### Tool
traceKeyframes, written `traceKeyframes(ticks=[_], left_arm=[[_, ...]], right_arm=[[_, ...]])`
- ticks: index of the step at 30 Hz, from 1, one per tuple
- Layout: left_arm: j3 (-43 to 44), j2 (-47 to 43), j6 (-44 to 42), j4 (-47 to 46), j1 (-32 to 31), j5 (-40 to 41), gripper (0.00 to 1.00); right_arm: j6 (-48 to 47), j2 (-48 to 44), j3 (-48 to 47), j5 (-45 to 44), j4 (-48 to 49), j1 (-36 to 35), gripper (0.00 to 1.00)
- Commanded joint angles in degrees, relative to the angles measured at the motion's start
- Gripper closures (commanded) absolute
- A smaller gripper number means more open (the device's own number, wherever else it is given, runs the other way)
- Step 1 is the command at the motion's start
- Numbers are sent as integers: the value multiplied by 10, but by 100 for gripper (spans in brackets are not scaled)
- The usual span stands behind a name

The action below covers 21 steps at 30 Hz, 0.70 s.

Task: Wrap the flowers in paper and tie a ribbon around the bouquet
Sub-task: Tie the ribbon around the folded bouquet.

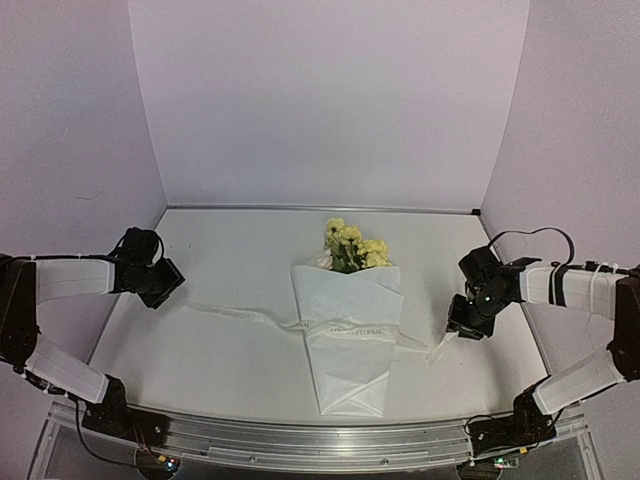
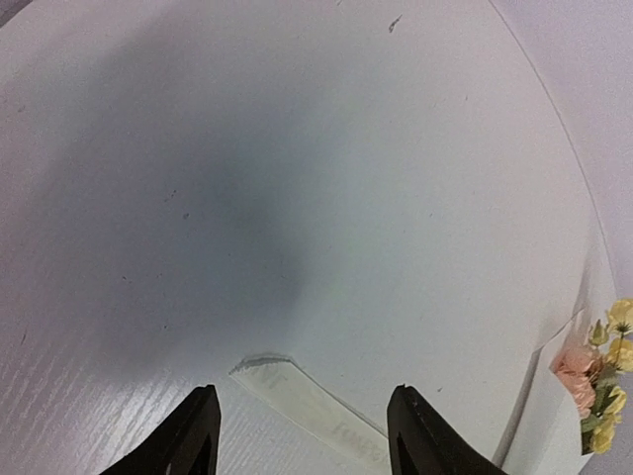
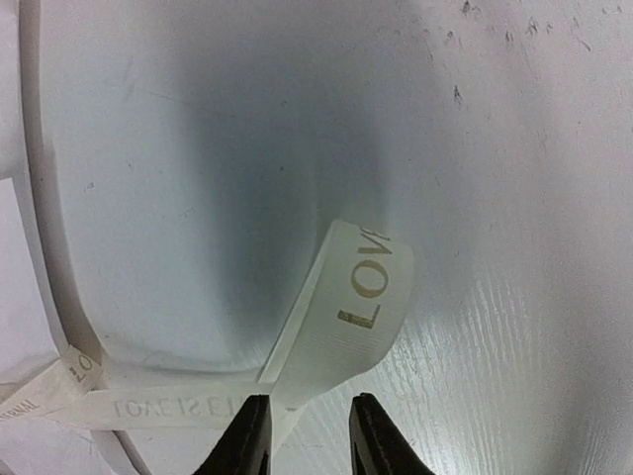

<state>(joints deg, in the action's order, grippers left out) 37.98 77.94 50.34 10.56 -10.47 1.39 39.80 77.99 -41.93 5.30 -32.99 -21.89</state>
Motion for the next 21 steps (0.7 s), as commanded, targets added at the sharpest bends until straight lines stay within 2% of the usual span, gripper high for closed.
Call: traceKeyframes(ticks=[1,6,12,17,21], left_arm=[[2,-53,42,-9,-27,-31,35],[-25,-55,164,-74,-131,-38,33],[-74,-14,329,-225,-242,-20,32],[-67,46,392,-293,-309,-13,31],[-67,66,403,-309,-334,5,31]], right_arm=[[49,-43,-13,6,-28,-4,60],[120,-75,5,-21,-25,-61,51],[247,-59,42,-69,70,-156,48],[333,-19,64,-101,182,-205,47],[378,-13,84,-145,221,-229,46]])
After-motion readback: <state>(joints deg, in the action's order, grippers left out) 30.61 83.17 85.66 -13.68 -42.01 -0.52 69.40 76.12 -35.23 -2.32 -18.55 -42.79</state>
